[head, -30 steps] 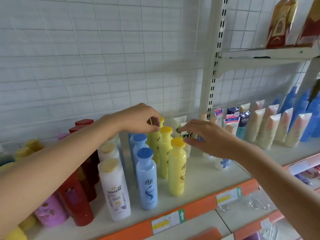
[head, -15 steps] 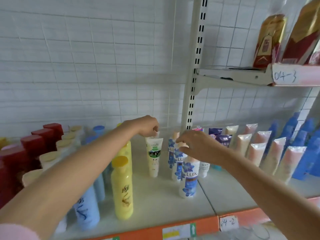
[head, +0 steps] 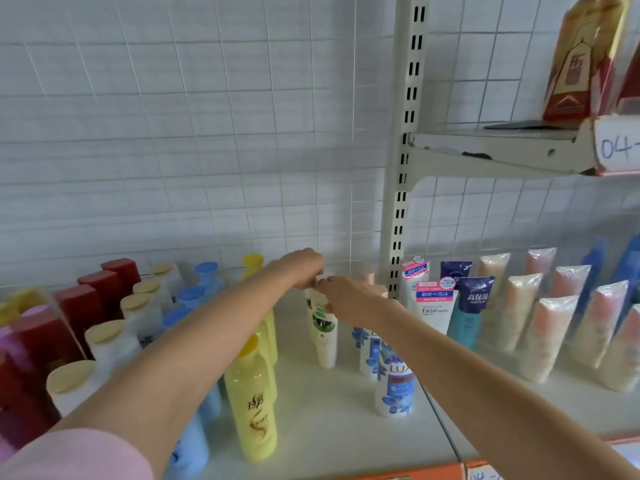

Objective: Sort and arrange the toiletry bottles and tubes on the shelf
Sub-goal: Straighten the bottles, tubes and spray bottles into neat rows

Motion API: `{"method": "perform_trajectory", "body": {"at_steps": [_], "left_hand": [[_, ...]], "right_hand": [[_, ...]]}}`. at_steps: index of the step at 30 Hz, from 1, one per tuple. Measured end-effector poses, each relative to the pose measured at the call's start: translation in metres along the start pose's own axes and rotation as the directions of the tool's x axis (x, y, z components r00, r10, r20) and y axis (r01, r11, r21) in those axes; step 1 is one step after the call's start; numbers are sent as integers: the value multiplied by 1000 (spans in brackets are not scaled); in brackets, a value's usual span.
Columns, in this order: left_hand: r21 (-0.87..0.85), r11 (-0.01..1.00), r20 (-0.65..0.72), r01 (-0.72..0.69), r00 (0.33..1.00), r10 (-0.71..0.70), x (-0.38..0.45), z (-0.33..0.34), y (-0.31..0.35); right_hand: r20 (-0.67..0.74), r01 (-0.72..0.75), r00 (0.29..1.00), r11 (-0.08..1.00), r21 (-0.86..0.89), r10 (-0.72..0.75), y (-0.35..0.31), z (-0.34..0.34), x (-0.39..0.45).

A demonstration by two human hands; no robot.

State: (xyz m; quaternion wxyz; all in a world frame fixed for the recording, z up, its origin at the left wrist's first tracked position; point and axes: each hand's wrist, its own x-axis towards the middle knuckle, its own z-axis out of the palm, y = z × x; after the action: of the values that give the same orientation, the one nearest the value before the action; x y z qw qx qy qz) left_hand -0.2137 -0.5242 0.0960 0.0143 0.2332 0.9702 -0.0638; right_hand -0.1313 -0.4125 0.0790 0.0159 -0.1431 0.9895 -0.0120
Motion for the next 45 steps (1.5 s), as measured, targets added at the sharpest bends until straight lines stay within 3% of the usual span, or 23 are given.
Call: {"method": "perform_trajectory", "body": {"at_steps": [6, 13, 23, 30, 33, 36, 39, 42, 45], "left_hand": [[-178, 977, -47, -116, 993, 109, -16, -11, 2], [-103, 966, -32, -238, 971, 236, -35, 3, 12], [-218, 952, -17, -216, 976, 217, -49, 3, 12], [-170, 953, -118, -251, 965, 233, -55, 9, 8], [-194, 955, -52, -225, 974, 219, -55, 7, 9], [-224, 952, 38, -210, 974, 224, -53, 2, 7], [-128, 959, 70, -252, 962, 262, -49, -3, 9], [-112, 956, 16, -273, 961, 276, -49, -12, 15], [-188, 932, -93, -309, 951, 296, -49, -24, 28]], "right_hand": [[5, 29, 1000, 998, 55, -30, 8, -8, -25], [-39, 135, 990, 991, -20, -136, 11, 0, -65], [-60, 53, 997, 997, 49, -50, 3, 3, -63], [-60, 67, 996, 997, 44, -65, -6, 0, -60], [-72, 73, 995, 997, -3, -73, -8, 0, -61], [-81, 72, 994, 995, 65, -67, -1, -3, -63], [-158, 58, 987, 988, 143, -35, 15, -18, -75], [-258, -18, 964, 983, 182, 66, 43, -26, -92], [-254, -59, 960, 975, 216, 115, 68, -19, -107]]}}
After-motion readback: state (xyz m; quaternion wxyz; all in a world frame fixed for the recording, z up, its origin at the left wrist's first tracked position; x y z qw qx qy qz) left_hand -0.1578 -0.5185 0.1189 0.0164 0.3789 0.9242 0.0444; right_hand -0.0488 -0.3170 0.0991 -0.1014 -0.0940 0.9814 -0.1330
